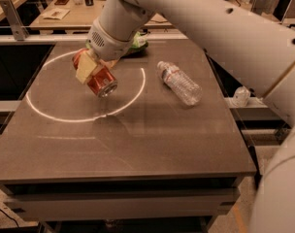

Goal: Place coke can upright

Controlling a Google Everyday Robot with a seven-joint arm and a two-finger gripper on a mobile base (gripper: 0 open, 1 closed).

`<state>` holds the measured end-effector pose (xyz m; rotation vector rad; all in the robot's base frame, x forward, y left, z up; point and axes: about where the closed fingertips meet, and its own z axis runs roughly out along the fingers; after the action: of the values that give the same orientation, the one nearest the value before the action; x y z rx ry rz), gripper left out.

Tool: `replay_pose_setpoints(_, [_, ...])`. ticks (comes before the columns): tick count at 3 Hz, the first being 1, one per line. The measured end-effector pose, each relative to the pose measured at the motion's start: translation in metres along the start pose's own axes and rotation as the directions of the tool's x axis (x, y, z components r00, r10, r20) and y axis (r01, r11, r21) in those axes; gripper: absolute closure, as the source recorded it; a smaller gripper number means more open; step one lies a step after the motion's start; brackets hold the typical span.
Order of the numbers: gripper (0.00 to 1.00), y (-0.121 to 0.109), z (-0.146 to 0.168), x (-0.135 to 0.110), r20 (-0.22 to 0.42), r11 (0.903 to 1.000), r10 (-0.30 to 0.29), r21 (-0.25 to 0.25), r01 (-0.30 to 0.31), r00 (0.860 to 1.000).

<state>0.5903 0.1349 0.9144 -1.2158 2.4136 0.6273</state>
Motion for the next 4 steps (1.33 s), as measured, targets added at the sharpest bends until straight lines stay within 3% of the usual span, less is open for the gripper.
replay_pose_setpoints(1, [1.00, 0.006, -0.021, -0.017, 0.186, 0.9915, -0.097, -0.068, 0.111, 0.978])
replay_pose_setpoints(2, [1.00, 0.009, -0.038, -0.023, 0.289, 0.9673, -0.209, -0.080, 0.241, 0.934])
replay_pose_setpoints(3, [1.00, 0.011, -0.048, -0.030, 0.306, 0.9378, -0.344, 0.064, 0.341, 0.888])
replay_pose_setpoints(4, [1.00, 0.009, -0.037, -0.018, 0.254, 0.9228, -0.385, 0.121, 0.366, 0.887])
